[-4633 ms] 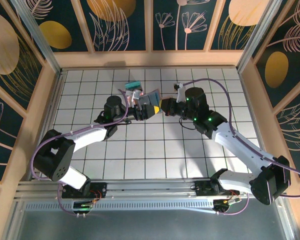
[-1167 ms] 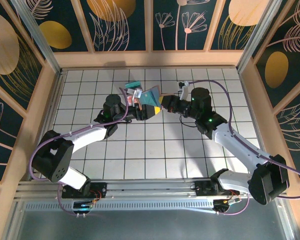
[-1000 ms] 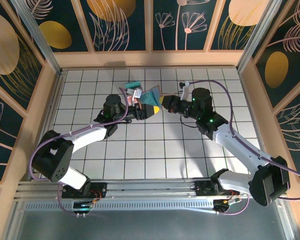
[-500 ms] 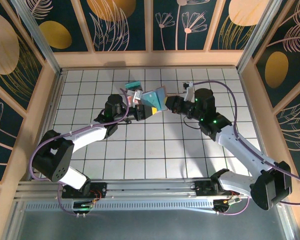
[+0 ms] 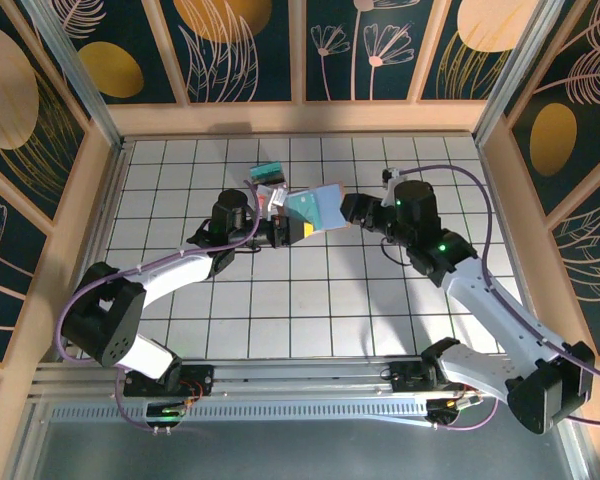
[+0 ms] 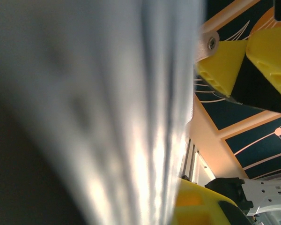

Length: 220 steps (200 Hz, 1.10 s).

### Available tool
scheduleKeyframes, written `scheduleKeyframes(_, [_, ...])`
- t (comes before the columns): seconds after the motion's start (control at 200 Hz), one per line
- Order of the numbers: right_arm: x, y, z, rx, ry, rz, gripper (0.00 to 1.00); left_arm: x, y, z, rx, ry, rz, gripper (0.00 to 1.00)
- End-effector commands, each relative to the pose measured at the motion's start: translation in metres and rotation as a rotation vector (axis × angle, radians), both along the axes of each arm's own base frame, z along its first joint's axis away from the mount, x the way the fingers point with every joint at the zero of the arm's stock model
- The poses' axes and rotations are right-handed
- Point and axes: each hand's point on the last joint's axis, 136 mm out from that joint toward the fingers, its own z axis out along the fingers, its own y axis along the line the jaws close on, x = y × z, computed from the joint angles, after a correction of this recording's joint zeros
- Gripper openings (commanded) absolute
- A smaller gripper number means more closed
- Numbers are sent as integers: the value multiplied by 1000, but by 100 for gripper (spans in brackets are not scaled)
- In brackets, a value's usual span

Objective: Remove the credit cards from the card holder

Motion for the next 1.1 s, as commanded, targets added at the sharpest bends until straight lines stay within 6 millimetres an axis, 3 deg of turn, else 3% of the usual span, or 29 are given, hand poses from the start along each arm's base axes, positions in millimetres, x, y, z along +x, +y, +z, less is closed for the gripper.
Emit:
scheduleKeyframes(0.0, [0,-30,25,-82,-59,-113,67,-6,1,3,5,-21,-12,10])
scheduleKeyframes(0.095, [-3,-32,30,-81,-65,-115,64,-4,1,-13,29,27,3,10])
scheduleKeyframes(0.225, [-3,-26,21,-75,-23,-89,60,0,0,-44,93,108,39,11])
scheduleKeyframes(0.685, [4,26,-66,-105,243,51,47,-4,-7,-101,161,263,39,11])
scheduleKeyframes(0.725, [4,30,-72,-96,257,64,46,-5,-6,-116,182,294,37,11])
scheduleKeyframes(1.096, [11,52,-119,-77,365,114,42,-7,-10,-131,164,323,20,11])
